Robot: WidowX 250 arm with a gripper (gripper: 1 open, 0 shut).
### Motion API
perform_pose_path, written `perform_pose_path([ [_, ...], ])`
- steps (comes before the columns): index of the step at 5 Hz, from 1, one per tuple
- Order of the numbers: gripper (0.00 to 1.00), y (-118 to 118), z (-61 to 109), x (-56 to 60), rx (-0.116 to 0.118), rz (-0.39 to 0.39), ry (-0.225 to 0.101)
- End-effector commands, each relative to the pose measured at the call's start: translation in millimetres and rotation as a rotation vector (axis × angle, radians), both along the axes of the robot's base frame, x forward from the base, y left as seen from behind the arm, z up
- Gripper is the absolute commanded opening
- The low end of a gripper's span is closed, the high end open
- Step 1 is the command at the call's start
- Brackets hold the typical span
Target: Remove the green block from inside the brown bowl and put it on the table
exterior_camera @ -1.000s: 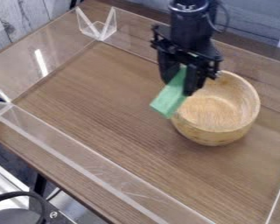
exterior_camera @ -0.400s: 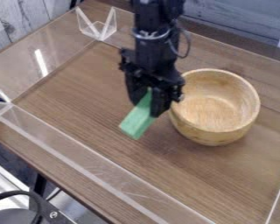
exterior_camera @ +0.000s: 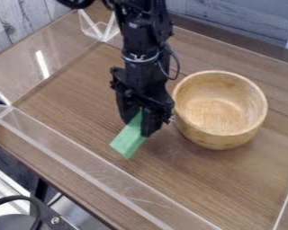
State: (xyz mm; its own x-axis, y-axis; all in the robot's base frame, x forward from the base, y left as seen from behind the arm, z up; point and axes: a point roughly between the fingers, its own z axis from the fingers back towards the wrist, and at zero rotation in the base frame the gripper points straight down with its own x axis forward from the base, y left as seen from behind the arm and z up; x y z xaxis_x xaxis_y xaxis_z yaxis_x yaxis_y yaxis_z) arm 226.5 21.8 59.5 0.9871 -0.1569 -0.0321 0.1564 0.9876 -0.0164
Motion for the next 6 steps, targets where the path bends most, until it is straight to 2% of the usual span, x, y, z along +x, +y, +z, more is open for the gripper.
perform_pose_path([
  [1, 0.0, -2.7, 5.1, 7.5, 0.0, 0.001, -0.042],
  [6, 0.0, -8.5, -2.5, 11.3, -0.009, 0.007, -0.029],
])
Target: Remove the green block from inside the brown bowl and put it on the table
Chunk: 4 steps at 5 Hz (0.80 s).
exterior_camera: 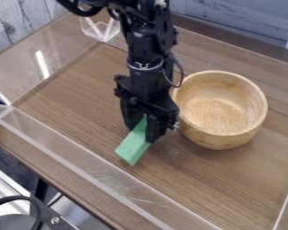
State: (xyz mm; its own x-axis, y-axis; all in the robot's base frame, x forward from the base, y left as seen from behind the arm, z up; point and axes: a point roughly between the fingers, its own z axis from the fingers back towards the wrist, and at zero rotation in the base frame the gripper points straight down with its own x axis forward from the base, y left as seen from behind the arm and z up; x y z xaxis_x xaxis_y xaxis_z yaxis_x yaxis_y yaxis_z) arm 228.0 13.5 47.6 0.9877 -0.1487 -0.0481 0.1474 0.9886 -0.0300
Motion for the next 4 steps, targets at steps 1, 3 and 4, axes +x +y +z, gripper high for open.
perform_pose_path([
  [1, 0.0, -0.8, 9.0, 10.6, 0.001, 0.0, -0.046],
  [3, 0.0, -2.0, 8.8, 12.1, -0.001, 0.003, -0.044],
  [4, 0.0, 2.4, 7.7, 12.8, 0.0, 0.013, -0.043],
])
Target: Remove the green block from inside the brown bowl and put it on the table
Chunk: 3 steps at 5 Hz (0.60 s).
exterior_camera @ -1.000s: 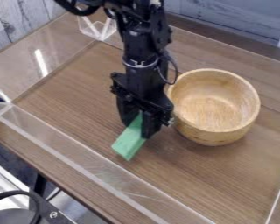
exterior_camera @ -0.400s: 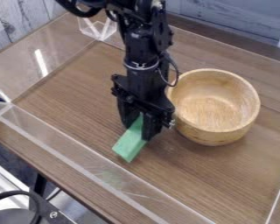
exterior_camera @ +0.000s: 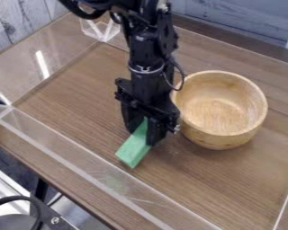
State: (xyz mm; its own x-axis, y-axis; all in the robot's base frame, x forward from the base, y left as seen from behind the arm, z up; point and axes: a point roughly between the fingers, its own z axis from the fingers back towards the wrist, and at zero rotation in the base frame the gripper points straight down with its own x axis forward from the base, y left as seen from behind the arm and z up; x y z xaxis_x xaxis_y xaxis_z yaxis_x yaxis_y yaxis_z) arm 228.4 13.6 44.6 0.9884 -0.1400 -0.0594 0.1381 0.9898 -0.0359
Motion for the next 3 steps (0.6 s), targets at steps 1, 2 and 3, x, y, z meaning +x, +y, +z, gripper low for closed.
perform_pose_path([
  [1, 0.0, 6.7, 9.7, 13.1, 0.006, 0.014, -0.053],
  [2, 0.0, 11.0, 8.5, 13.6, 0.006, 0.024, -0.052],
  [3, 0.0, 15.1, 6.9, 14.1, 0.007, 0.035, -0.05],
])
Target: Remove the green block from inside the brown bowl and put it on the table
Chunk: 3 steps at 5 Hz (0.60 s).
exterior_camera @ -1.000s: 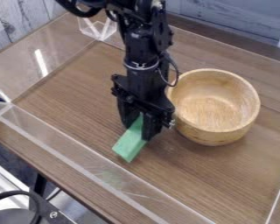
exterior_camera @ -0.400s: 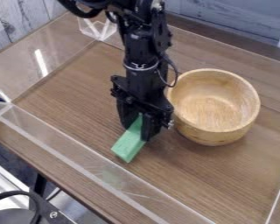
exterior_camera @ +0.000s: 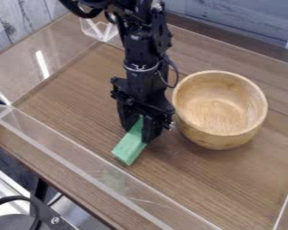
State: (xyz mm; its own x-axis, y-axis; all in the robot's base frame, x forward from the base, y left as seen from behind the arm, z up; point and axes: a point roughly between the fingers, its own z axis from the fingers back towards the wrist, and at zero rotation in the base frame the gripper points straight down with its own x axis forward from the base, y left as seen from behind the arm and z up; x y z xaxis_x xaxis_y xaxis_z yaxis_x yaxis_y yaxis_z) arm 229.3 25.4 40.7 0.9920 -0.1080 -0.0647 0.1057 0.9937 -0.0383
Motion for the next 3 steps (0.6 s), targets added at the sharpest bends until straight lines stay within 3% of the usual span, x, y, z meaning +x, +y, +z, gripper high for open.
perform_pose_path([
  [1, 0.0, 7.0, 9.3, 13.2, 0.01, 0.012, -0.052],
  [2, 0.0, 9.3, 8.8, 12.8, 0.008, 0.019, -0.048],
  [3, 1.0, 11.2, 12.2, 11.5, 0.007, 0.027, -0.045],
])
